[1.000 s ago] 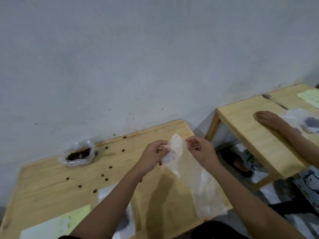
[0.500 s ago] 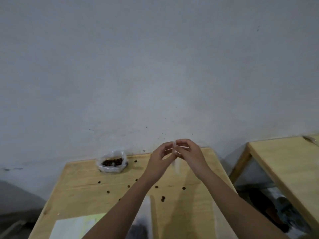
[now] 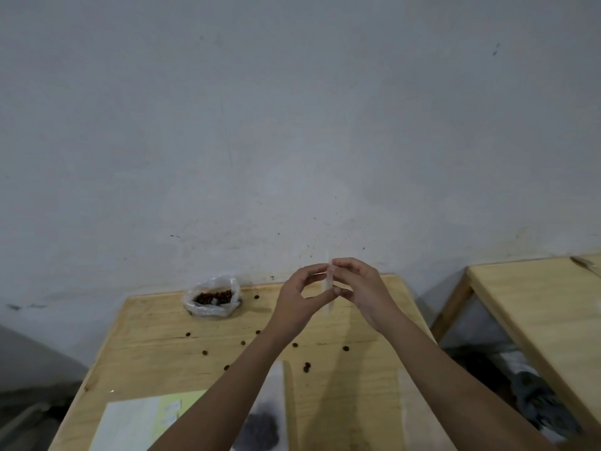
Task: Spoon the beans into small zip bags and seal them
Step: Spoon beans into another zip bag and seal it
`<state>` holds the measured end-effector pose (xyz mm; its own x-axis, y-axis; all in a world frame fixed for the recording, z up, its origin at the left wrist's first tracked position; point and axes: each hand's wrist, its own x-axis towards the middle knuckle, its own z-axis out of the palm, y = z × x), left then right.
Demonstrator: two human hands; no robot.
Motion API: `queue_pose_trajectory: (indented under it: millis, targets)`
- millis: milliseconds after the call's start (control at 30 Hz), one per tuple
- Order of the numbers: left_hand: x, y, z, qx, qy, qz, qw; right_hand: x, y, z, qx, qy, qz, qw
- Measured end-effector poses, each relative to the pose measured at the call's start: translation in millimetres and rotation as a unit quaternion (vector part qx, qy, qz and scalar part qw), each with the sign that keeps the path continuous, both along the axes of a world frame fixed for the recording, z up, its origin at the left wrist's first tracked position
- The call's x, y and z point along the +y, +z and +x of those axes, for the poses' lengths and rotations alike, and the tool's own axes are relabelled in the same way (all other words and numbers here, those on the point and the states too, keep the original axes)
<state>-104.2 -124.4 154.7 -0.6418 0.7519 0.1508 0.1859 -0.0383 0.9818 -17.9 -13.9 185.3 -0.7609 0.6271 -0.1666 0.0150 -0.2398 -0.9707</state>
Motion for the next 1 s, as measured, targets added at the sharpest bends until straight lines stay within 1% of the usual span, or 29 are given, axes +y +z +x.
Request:
queue_pose_trajectory:
  millis: [100, 333, 700, 833, 900, 1000]
  targets:
    - [1, -2, 3, 0.011, 0.005, 0.001, 1.000, -2, 1, 3, -0.005, -0.009, 0.006, 1.000]
    - [2, -1, 9, 0.013, 0.027, 0.006, 1.000, -9, 7, 6, -0.025, -0.041, 0.067, 0.997]
    - [-5, -1, 10, 0.020, 0.027, 0.009, 0.999, -12, 6, 9, -0.019, -0.029, 0.014, 0.999]
    - [-8, 0, 12, 0.016, 0.025, 0.019, 0.999, -15, 9, 10, -0.011, -0.026, 0.017, 0.999]
    - [-9, -1, 13, 0.009, 0.026, 0.025, 0.999, -18, 10, 12, -0.017, -0.036, 0.064, 0.997]
    - [-8, -1, 18, 0.019, 0.027, 0.027, 0.999, -21, 5, 10, -0.067, -0.077, 0.198, 0.975]
